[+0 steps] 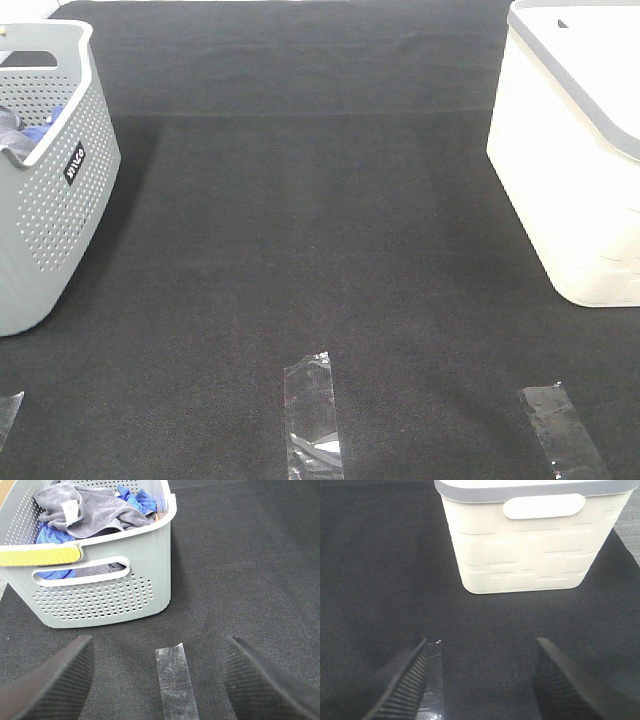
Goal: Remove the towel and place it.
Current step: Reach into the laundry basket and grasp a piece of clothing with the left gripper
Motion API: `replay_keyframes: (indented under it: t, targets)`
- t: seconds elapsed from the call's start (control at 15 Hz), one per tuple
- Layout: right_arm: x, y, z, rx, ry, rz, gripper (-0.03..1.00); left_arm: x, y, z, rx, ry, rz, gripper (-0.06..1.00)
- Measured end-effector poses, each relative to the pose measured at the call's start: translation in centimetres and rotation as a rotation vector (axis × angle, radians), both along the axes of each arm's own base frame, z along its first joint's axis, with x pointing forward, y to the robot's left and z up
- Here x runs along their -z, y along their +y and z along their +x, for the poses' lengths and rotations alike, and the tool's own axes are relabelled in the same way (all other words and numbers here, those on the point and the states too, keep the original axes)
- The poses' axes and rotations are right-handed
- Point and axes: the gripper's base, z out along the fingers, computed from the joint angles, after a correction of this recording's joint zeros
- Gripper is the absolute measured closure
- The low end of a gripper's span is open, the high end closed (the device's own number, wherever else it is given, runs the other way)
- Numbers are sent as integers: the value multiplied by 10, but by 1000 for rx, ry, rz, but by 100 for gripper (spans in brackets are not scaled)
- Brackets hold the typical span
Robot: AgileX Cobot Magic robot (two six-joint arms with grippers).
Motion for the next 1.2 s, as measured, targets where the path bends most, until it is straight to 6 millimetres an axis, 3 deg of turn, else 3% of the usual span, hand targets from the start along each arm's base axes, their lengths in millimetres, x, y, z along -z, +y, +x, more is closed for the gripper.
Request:
replay_keyframes:
  t: [1.2]
  targets:
    - [0,0,0,0,0,0,40,0,0,0,0,0,0,26]
